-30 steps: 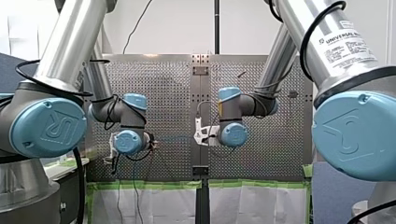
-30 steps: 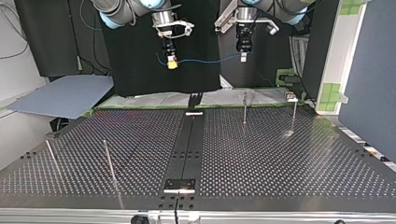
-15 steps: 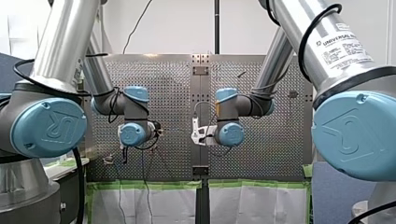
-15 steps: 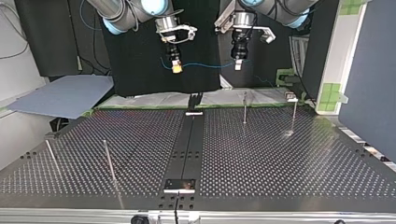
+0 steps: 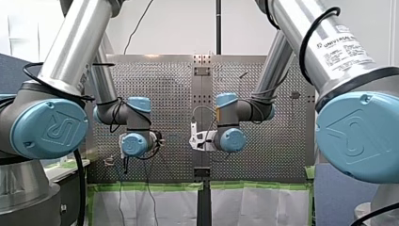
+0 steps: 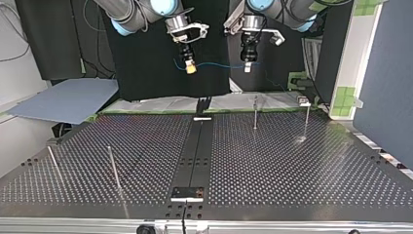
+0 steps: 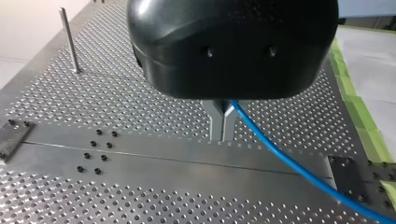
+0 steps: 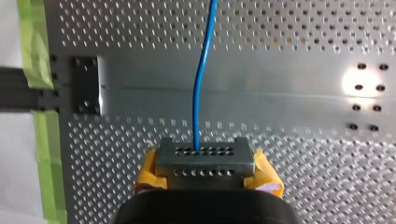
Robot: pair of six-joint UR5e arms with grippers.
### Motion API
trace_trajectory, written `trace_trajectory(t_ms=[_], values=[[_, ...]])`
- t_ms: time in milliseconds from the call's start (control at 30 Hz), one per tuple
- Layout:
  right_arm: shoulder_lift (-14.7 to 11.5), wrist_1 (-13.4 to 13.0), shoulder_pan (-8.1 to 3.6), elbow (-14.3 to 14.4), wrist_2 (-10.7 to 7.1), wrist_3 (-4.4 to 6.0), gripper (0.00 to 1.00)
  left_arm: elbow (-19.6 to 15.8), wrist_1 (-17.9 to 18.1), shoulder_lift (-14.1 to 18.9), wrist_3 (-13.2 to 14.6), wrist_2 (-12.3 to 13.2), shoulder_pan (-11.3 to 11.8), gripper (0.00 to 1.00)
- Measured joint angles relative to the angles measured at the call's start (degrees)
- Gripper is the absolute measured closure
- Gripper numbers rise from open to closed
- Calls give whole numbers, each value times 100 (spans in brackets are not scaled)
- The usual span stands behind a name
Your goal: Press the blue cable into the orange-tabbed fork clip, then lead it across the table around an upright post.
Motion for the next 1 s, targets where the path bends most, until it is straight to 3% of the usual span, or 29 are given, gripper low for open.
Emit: trace_trajectory(t_ms=[167, 400, 667, 833, 1000], values=[[179, -259, 20, -53, -40, 42, 100, -1, 2, -30, 14, -64, 1, 99], [294, -394, -32, -247, -41, 156, 100, 102, 68, -273, -135, -182, 26, 99], [709, -347, -61, -698, -55, 163, 100, 313, 173, -721, -536, -450, 78, 99], [992, -164, -77, -981, -63, 163, 100, 358, 161, -1009, -816, -526, 149, 99], [1278, 39, -87, -1293, -103, 165, 100, 568, -31, -1254, -907, -618, 243, 99]])
